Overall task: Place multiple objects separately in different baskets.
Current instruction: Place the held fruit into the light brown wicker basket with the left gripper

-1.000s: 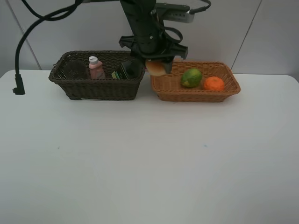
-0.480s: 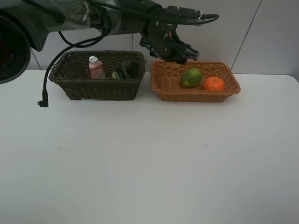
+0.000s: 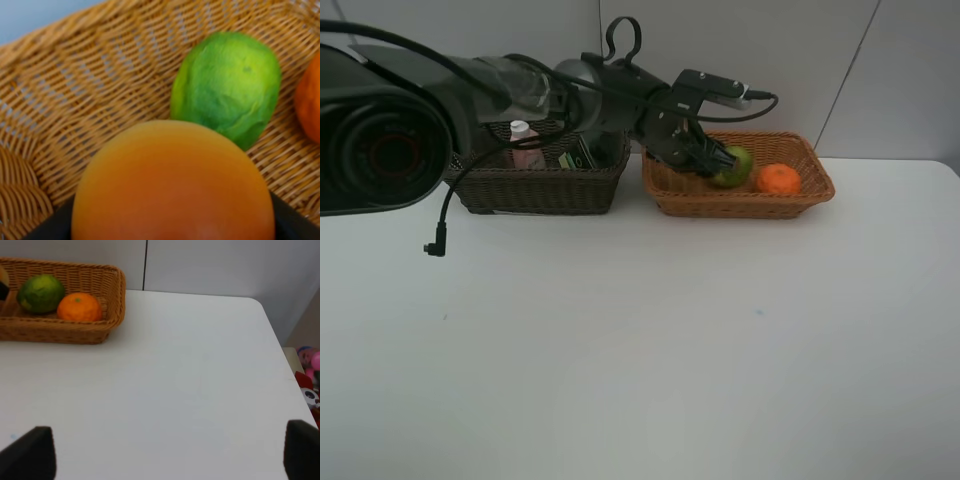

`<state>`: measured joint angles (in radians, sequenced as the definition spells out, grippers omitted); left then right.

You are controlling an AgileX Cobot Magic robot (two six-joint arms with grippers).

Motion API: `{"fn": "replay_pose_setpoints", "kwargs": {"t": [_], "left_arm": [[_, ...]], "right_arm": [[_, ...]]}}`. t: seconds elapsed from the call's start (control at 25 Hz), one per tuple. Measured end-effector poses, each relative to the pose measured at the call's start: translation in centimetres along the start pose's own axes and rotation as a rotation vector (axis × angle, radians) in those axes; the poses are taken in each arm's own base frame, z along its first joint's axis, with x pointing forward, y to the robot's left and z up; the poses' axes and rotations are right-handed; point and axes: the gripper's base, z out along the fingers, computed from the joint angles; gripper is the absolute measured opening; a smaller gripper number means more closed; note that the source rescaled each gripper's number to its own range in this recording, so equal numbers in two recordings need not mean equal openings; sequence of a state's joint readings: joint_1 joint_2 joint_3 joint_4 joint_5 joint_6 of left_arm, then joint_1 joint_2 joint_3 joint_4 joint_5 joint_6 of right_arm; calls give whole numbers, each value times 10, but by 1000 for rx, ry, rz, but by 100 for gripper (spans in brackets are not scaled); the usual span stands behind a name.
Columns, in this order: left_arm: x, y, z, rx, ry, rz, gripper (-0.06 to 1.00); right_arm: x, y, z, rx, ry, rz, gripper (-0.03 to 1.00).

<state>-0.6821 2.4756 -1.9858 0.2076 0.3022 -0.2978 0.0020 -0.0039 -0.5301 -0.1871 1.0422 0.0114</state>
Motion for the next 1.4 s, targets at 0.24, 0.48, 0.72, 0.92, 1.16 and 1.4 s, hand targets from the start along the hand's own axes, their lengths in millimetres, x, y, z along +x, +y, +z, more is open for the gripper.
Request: {"fn": "replay_pose_setpoints", "kwargs": {"t": [0.24, 0.48, 0.72, 0.92, 1.16, 1.4], "left_arm": [[10, 7, 10, -6, 14, -15, 74], [11, 8, 11, 2, 18, -55, 74], [11, 7, 11, 14, 22, -99, 92], [10, 7, 8, 12, 36, -107, 100], [-1, 7, -5, 5, 51, -107, 100], [-30, 7, -44, -11, 72, -110, 100]], "right_arm": [[0, 0, 0, 0, 0, 0, 98], [0, 0, 0, 1, 0, 0, 98], [0, 0, 0, 1, 0, 0, 98], [0, 0, 0, 1, 0, 0, 98], [0, 0, 0, 1, 0, 0, 98], [0, 0, 0, 1, 0, 0, 98]]}}
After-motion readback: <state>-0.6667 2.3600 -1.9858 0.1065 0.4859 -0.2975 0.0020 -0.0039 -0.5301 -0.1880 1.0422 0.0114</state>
